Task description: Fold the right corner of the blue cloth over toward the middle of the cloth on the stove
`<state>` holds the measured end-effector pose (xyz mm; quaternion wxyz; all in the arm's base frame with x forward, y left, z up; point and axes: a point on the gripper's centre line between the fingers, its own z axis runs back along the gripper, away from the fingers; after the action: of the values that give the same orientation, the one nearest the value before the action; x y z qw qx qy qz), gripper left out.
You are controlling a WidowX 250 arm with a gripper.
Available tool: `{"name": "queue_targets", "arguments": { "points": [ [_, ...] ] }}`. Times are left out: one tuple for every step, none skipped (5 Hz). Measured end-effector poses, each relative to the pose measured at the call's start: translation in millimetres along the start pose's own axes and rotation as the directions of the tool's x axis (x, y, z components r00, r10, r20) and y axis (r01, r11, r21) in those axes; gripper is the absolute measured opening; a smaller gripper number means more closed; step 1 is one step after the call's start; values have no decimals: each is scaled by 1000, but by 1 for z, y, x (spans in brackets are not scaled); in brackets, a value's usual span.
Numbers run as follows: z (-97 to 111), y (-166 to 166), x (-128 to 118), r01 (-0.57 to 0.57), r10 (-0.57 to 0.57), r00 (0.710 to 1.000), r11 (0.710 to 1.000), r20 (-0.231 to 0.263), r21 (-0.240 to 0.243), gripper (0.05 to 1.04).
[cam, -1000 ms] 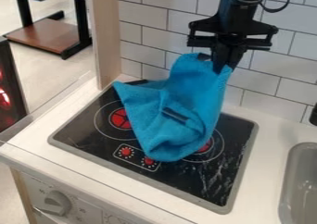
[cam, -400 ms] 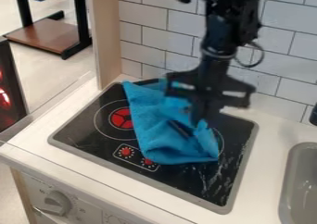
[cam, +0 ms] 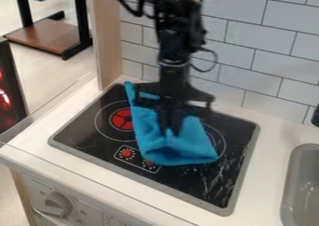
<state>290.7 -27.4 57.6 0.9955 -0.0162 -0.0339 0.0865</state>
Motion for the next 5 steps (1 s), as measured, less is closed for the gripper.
{"name": "queue_targets", "arguments": {
  "points": [
    [0,4,1,-12,12,1000,1000,-4,1,227],
    [0,6,-2,-13,13,1000,1000,-25,19,492],
    [1,5,-3,6,-5,999,1000,-34,14,806],
    [9,6,6,10,-10,1000,999,-18,31,1014],
    [16,5,9,20,-19,1000,998,-19,53,1008]
  ]
}}
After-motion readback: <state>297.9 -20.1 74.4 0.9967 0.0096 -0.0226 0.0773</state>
